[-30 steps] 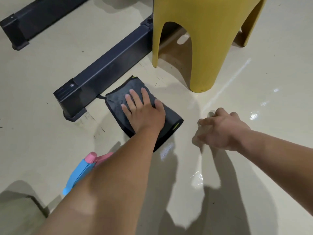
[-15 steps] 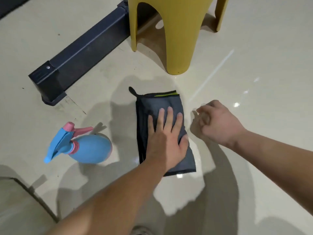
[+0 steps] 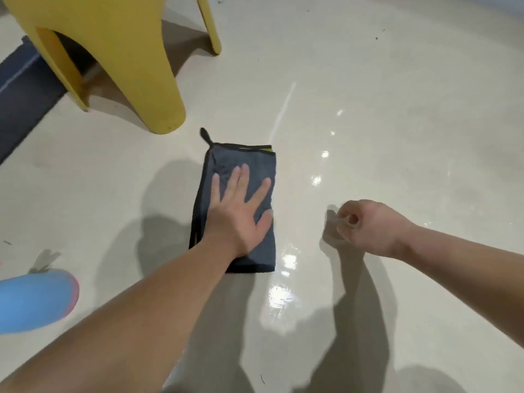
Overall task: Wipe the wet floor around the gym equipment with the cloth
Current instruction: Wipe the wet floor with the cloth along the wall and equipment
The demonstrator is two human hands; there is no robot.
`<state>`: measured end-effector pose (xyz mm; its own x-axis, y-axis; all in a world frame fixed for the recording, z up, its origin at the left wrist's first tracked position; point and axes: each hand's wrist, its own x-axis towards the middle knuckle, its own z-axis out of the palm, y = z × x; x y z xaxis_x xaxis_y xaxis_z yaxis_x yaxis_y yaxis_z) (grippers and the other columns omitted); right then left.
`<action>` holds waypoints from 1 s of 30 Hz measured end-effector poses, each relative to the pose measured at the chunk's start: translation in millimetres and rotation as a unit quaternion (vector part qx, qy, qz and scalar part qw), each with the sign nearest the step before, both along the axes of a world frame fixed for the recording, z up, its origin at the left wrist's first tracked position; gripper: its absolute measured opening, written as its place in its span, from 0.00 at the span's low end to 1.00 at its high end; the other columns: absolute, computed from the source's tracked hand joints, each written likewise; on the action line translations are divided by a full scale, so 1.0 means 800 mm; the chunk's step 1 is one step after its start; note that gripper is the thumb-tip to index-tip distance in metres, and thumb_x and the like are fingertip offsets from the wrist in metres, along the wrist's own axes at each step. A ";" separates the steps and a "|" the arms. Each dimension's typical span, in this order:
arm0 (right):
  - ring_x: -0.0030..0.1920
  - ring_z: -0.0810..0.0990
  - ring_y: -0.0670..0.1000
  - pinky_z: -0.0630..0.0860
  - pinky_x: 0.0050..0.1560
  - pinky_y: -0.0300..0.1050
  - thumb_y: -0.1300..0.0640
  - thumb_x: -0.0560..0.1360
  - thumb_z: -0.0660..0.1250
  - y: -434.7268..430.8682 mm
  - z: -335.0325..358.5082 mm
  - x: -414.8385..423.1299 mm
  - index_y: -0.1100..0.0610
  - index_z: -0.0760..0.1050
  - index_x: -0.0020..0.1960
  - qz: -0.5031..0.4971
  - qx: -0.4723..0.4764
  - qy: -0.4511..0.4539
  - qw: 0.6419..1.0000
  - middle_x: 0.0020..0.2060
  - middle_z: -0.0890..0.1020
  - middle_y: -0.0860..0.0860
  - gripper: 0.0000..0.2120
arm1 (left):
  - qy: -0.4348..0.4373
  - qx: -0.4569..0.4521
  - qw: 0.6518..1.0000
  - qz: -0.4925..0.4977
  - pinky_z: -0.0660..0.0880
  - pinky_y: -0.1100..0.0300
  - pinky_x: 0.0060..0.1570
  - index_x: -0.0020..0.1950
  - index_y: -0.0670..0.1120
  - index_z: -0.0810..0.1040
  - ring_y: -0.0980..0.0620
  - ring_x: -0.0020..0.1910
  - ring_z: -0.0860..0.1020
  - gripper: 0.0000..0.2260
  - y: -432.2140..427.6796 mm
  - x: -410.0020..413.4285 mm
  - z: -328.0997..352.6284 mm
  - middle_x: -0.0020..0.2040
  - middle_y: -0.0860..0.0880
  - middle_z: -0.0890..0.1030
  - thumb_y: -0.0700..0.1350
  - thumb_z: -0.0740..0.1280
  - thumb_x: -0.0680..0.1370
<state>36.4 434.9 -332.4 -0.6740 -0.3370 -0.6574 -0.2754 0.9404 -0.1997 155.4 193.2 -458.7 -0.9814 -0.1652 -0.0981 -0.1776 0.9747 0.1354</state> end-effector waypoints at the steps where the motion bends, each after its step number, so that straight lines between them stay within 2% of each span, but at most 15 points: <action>1: 0.51 0.80 0.53 0.79 0.54 0.50 0.48 0.80 0.63 0.010 0.000 0.000 0.48 0.75 0.64 -0.007 -0.002 0.000 1.000 0.55 0.79 0.49 0.14 | 0.004 -0.004 0.999 0.038 0.44 0.32 0.80 0.85 0.56 0.57 0.40 0.85 0.51 0.30 0.015 0.000 -0.002 0.86 0.39 0.52 0.62 0.51 0.84; 4: 0.50 0.80 0.52 0.80 0.52 0.52 0.48 0.79 0.61 0.038 -0.008 0.005 0.48 0.76 0.59 -0.029 -0.021 0.021 0.999 0.53 0.80 0.47 0.11 | 0.019 0.006 0.997 0.070 0.46 0.30 0.79 0.85 0.50 0.59 0.36 0.84 0.53 0.31 0.065 0.001 0.000 0.85 0.36 0.55 0.61 0.52 0.84; 6: 0.47 0.80 0.52 0.81 0.50 0.52 0.48 0.79 0.61 0.052 -0.014 0.012 0.49 0.76 0.56 -0.049 -0.034 0.039 0.997 0.50 0.80 0.47 0.09 | -0.004 0.011 0.999 0.034 0.45 0.29 0.78 0.86 0.48 0.55 0.35 0.84 0.49 0.33 0.106 0.007 0.007 0.85 0.36 0.51 0.61 0.51 0.83; 8: 0.47 0.80 0.54 0.81 0.49 0.53 0.48 0.79 0.61 0.071 -0.020 0.022 0.49 0.74 0.54 -0.068 -0.038 0.048 0.996 0.48 0.80 0.48 0.08 | -0.040 0.011 0.998 -0.050 0.42 0.29 0.78 0.87 0.48 0.48 0.35 0.84 0.42 0.35 0.160 0.019 0.011 0.85 0.36 0.44 0.63 0.48 0.83; 9: 0.47 0.80 0.54 0.80 0.48 0.52 0.48 0.78 0.61 0.081 -0.024 0.027 0.49 0.74 0.53 -0.075 -0.039 0.052 0.995 0.48 0.79 0.48 0.07 | -0.044 0.022 0.994 -0.099 0.40 0.29 0.78 0.87 0.48 0.48 0.35 0.84 0.40 0.35 0.187 0.027 0.013 0.85 0.36 0.43 0.63 0.49 0.83; 12: 0.43 0.78 0.54 0.77 0.43 0.48 0.49 0.75 0.63 0.117 -0.030 0.031 0.50 0.71 0.45 -0.085 -0.009 0.038 0.996 0.44 0.78 0.49 0.05 | -0.027 0.062 0.965 -0.254 0.44 0.30 0.79 0.84 0.50 0.62 0.37 0.85 0.43 0.32 0.257 0.047 0.018 0.86 0.38 0.52 0.63 0.56 0.82; 15: 0.40 0.78 0.54 0.73 0.39 0.47 0.51 0.76 0.63 0.152 -0.025 0.024 0.52 0.71 0.41 -0.082 0.036 -0.006 0.996 0.38 0.78 0.49 0.07 | -0.019 0.053 0.922 -0.383 0.45 0.34 0.81 0.84 0.52 0.60 0.41 0.85 0.44 0.32 0.267 0.033 0.009 0.85 0.41 0.56 0.63 0.56 0.83; 17: 0.43 0.80 0.53 0.78 0.43 0.48 0.51 0.76 0.64 0.169 -0.017 0.014 0.51 0.74 0.44 -0.068 0.045 -0.029 0.996 0.40 0.80 0.48 0.05 | -0.016 0.075 0.902 -0.424 0.44 0.37 0.82 0.84 0.55 0.62 0.44 0.86 0.48 0.30 0.251 0.002 0.002 0.86 0.44 0.56 0.63 0.55 0.83; 19: 0.47 0.81 0.53 0.80 0.50 0.49 0.50 0.77 0.64 0.177 -0.005 -0.002 0.50 0.76 0.52 -0.030 0.057 -0.044 0.997 0.44 0.82 0.47 0.07 | -0.029 0.075 0.911 -0.405 0.43 0.39 0.82 0.84 0.56 0.62 0.46 0.85 0.49 0.28 0.230 -0.038 0.007 0.86 0.45 0.54 0.61 0.53 0.84; 22: 0.53 0.80 0.55 0.78 0.56 0.48 0.47 0.78 0.63 0.180 0.013 -0.038 0.49 0.72 0.66 0.033 0.089 -0.034 0.995 0.52 0.81 0.48 0.17 | -0.113 0.026 0.945 -0.305 0.35 0.44 0.81 0.86 0.58 0.45 0.49 0.84 0.37 0.27 0.199 -0.090 0.032 0.86 0.47 0.39 0.56 0.48 0.87; 25: 0.58 0.79 0.56 0.77 0.59 0.50 0.45 0.79 0.63 0.186 0.020 -0.078 0.47 0.69 0.72 0.073 0.102 -0.011 0.992 0.61 0.77 0.49 0.22 | -0.163 0.014 0.958 -0.235 0.34 0.44 0.81 0.85 0.58 0.38 0.49 0.83 0.32 0.28 0.195 -0.111 0.054 0.85 0.48 0.33 0.54 0.47 0.87; 28: 0.63 0.77 0.56 0.76 0.61 0.52 0.43 0.78 0.64 0.205 0.010 -0.118 0.45 0.65 0.75 0.039 0.075 0.034 0.996 0.67 0.72 0.49 0.27 | -0.211 0.007 0.955 -0.208 0.36 0.42 0.82 0.85 0.58 0.38 0.48 0.83 0.31 0.28 0.215 -0.115 0.068 0.85 0.48 0.32 0.52 0.47 0.88; 30: 0.67 0.74 0.57 0.75 0.65 0.53 0.39 0.74 0.68 0.225 -0.005 -0.144 0.43 0.62 0.77 -0.010 0.052 0.048 0.997 0.70 0.68 0.50 0.35 | -0.228 0.001 0.955 -0.191 0.36 0.43 0.82 0.84 0.60 0.37 0.48 0.83 0.31 0.27 0.228 -0.124 0.072 0.84 0.49 0.32 0.52 0.47 0.88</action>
<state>-78.5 614.8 -336.6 -0.7417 -0.2571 -0.6195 -0.2706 0.9598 -0.0745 56.0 375.5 -400.7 -0.8254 0.1974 -0.5288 0.1502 0.9799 0.1315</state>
